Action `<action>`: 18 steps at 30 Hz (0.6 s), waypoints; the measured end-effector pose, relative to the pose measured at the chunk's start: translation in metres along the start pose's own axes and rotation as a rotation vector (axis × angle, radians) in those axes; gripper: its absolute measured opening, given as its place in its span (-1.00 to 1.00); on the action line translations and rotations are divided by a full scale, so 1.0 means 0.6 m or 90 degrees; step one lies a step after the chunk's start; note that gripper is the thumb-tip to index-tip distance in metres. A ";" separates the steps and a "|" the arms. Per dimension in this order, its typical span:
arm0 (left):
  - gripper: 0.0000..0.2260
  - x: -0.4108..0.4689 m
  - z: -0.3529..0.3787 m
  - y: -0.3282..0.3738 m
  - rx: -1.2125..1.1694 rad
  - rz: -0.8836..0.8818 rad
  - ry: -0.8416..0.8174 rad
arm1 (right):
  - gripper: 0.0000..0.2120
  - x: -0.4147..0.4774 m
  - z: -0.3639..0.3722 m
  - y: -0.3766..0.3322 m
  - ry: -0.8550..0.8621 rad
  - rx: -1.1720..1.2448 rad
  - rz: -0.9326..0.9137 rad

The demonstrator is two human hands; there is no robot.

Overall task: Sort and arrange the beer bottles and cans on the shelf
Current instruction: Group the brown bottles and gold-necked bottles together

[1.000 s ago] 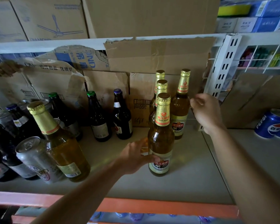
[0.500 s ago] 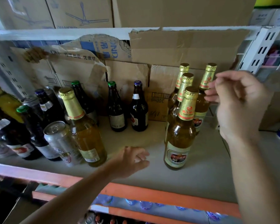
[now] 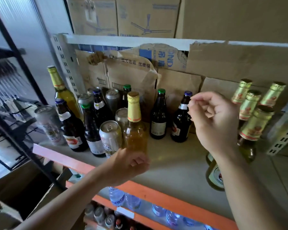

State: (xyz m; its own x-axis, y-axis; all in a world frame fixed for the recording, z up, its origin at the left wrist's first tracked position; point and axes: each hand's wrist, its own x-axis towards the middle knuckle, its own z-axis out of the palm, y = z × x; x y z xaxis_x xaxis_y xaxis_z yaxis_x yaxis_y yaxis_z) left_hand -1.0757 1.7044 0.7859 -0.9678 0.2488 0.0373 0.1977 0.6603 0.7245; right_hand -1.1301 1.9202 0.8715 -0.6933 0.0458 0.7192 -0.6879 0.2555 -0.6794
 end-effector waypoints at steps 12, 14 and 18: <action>-0.77 -0.039 -0.045 -0.092 0.072 -0.078 -0.067 | -0.79 0.018 0.172 0.015 -0.371 0.099 0.197; -0.70 -0.034 -0.039 -0.097 0.088 -0.098 -0.057 | -0.88 0.016 0.184 0.016 -0.344 0.103 0.193; -0.49 -0.025 -0.006 -0.099 0.081 -0.134 -0.049 | -0.77 0.016 0.174 0.004 -0.214 -0.033 0.129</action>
State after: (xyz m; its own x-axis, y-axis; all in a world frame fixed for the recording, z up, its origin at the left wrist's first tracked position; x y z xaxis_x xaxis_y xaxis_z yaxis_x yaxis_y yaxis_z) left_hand -1.0737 1.6587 0.7448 -0.9761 0.1464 -0.1609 0.0161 0.7862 0.6178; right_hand -1.1609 1.8202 0.8618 -0.8514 -0.2169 0.4775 -0.5242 0.3221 -0.7883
